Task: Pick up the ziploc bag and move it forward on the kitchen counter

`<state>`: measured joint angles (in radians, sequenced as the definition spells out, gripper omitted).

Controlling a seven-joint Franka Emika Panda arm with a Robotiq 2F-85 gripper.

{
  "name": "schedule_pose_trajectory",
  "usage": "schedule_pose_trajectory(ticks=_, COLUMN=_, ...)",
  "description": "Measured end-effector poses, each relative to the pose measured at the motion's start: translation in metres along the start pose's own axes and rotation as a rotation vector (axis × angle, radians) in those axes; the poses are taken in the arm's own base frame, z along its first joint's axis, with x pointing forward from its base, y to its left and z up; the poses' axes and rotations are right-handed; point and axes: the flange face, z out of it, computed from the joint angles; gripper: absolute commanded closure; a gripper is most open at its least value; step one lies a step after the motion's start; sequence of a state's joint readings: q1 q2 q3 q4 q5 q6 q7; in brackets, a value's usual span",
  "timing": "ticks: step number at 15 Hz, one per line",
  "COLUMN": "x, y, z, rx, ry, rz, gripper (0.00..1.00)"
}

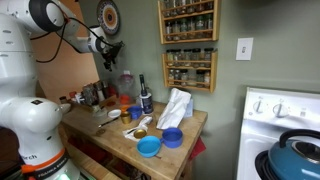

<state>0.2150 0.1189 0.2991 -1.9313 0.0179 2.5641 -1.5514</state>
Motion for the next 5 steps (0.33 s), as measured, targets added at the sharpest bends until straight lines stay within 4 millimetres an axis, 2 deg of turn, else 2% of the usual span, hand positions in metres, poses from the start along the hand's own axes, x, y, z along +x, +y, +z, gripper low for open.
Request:
schedule_pose_trajectory(ticks=2, x=0.016, y=-0.015, z=-0.015, rx=0.083, ry=0.087, rz=-0.039, gripper=0.00)
schedule_pose_trajectory(ticks=5, x=0.027, y=-0.056, z=-0.041, rx=0.231, ry=0.175, rz=-0.058, gripper=0.00)
